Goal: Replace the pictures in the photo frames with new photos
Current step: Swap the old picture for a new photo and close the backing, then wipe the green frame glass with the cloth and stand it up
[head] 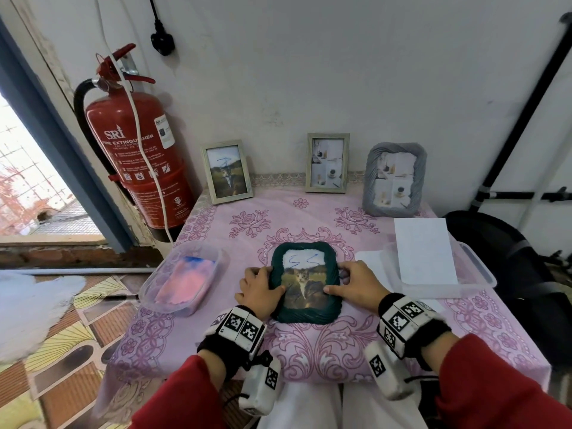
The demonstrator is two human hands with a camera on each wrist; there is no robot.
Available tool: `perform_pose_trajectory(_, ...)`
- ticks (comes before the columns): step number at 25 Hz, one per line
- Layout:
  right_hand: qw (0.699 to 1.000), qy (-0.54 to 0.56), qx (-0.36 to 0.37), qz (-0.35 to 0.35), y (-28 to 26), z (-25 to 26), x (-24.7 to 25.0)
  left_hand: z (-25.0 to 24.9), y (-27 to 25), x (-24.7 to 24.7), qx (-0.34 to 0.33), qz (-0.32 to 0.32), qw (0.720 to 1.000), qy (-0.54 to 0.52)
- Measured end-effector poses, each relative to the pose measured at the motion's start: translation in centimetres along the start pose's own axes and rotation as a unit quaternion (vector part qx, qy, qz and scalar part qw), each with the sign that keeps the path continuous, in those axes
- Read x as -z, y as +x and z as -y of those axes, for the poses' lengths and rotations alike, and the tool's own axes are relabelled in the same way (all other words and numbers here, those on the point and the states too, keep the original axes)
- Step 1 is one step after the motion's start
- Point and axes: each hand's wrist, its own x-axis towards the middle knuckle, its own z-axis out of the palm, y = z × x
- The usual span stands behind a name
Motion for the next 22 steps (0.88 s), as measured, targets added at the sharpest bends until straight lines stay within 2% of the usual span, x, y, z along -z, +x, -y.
perform_pose_trajectory(3,0.999,-0.031,-0.015,0.009,0.2,-0.1,0.3,-0.3,-0.2,0.8,-0.014,0.022,1.0,0.001)
perform_pose_trajectory(5,0.999,-0.048,-0.008,0.019,0.4,-0.1,0.3,-0.4,-0.5,1.9,-0.038,0.019,0.996,-0.082)
perform_pose_trajectory(7,0.998,-0.063,0.001,0.029,0.6,-0.1,0.4,-0.4,-0.7,3.9,-0.079,-0.008,0.984,-0.157)
perform_pose_trajectory(10,0.997,-0.07,0.001,0.037,0.7,-0.1,0.7,0.7,-0.1,8.0,-0.116,-0.072,0.978,-0.158)
perform_pose_trajectory(12,0.997,-0.062,-0.003,0.043,0.7,-0.1,0.9,2.2,0.7,10.8,-0.113,-0.111,0.98,-0.117)
perform_pose_trajectory(14,0.997,-0.061,-0.005,0.052,0.8,-0.1,1.0,4.3,1.5,13.1,-0.086,-0.12,0.989,-0.022)
perform_pose_trajectory(15,0.997,-0.06,-0.006,0.057,0.8,-0.1,1.0,5.4,1.8,13.9,-0.063,-0.097,0.993,0.037)
perform_pose_trajectory(17,0.997,-0.051,-0.011,0.064,0.8,0.0,1.0,7.3,2.1,14.7,-0.024,-0.007,0.992,0.124)
perform_pose_trajectory(19,0.996,-0.046,-0.014,0.071,0.8,0.1,1.0,8.5,2.2,14.3,-0.018,0.059,0.98,0.188)
perform_pose_trajectory(22,0.996,-0.044,-0.014,0.076,0.8,0.2,1.0,9.0,2.5,13.6,-0.041,0.016,0.974,0.222)
